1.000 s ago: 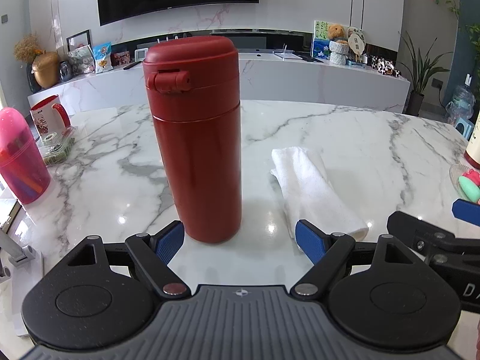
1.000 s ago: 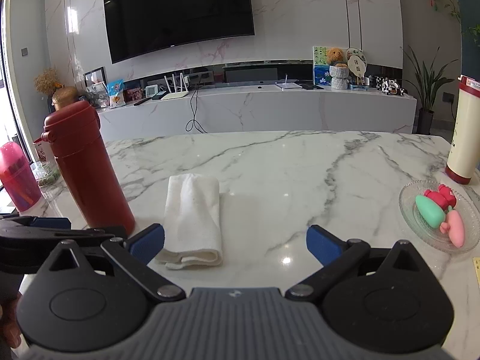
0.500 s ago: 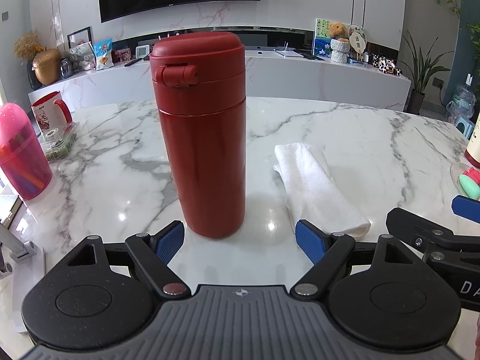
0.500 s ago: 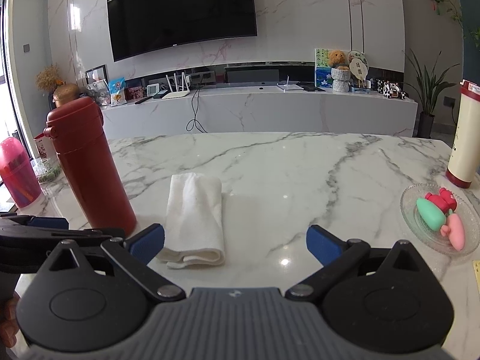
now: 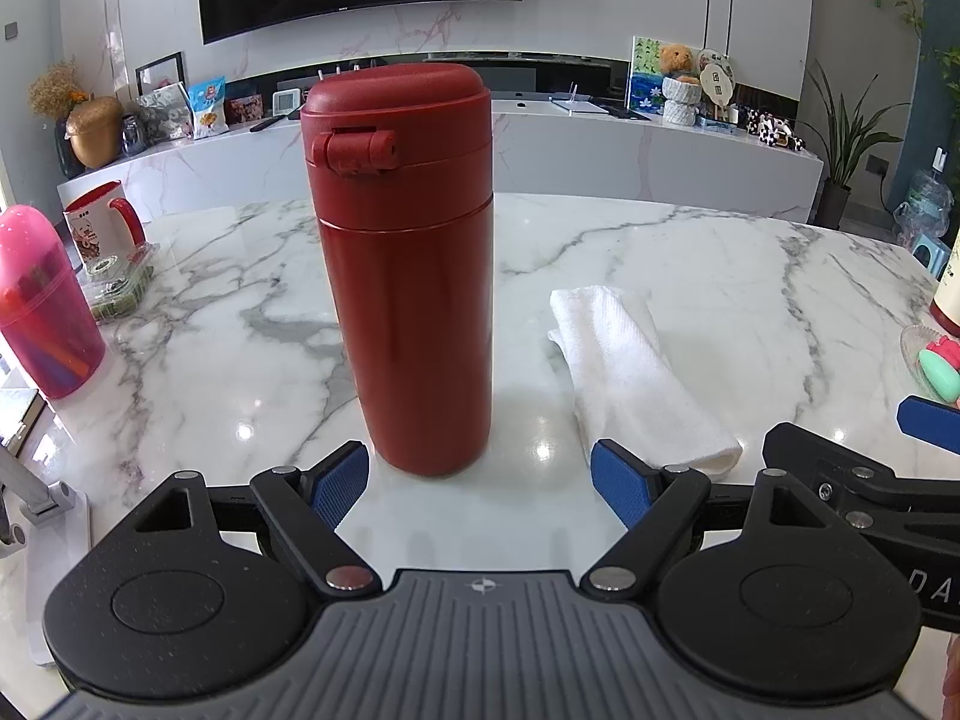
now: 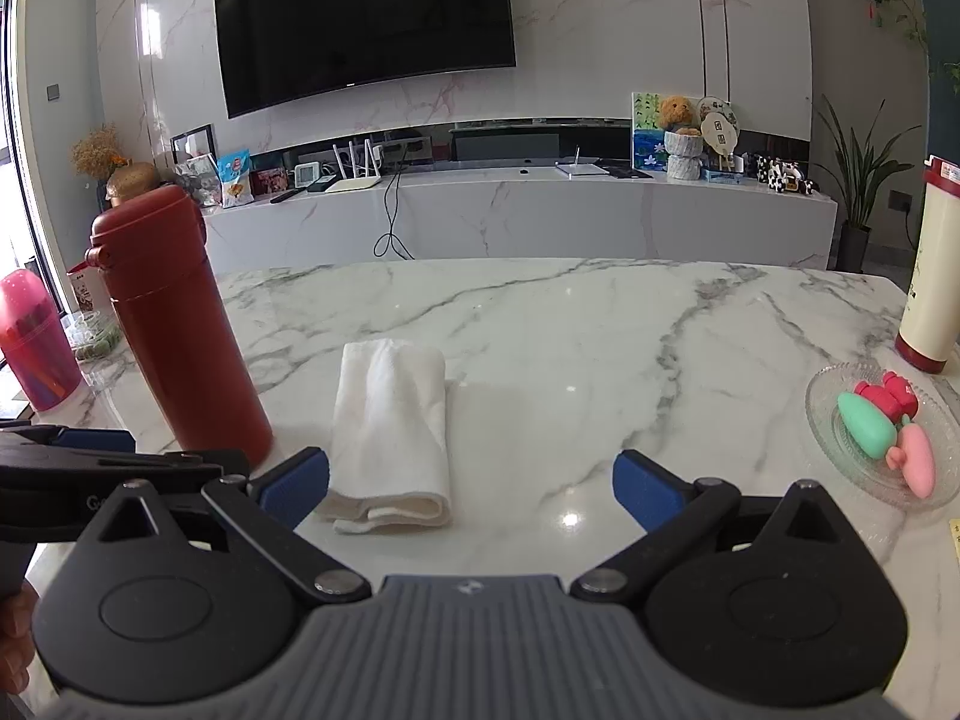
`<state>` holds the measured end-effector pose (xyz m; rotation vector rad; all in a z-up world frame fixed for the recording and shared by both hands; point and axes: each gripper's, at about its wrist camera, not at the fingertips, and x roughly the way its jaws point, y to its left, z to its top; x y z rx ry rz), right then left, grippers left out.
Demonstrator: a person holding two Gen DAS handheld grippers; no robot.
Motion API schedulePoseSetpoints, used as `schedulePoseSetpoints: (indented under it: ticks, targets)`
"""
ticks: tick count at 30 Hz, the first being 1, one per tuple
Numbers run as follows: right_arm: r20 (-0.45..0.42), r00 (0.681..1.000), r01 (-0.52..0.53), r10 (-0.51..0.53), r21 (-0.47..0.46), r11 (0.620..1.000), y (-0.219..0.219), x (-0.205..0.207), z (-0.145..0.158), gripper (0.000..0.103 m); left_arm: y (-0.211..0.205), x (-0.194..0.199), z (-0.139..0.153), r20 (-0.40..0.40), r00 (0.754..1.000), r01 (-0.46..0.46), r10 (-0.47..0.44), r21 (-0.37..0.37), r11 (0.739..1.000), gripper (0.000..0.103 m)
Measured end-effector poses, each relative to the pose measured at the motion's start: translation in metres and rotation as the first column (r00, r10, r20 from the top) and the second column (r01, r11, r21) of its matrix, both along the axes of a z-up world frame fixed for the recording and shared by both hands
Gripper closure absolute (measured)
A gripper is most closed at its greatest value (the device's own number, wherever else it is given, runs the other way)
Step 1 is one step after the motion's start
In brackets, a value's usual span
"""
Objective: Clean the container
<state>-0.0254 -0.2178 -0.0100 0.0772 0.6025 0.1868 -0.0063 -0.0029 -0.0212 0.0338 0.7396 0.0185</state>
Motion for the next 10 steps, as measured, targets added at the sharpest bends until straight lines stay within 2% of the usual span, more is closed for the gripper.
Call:
schedulePoseSetpoints:
  ticks: [10]
  targets:
    - [-0.006, 1.0, -0.004, 0.004, 0.003, 1.0, 0.0007, 0.0008, -0.0016, 0.001, 0.0012, -0.001, 0.0, -0.002, 1.0, 0.0, 0.0, -0.003, 1.0, 0.022]
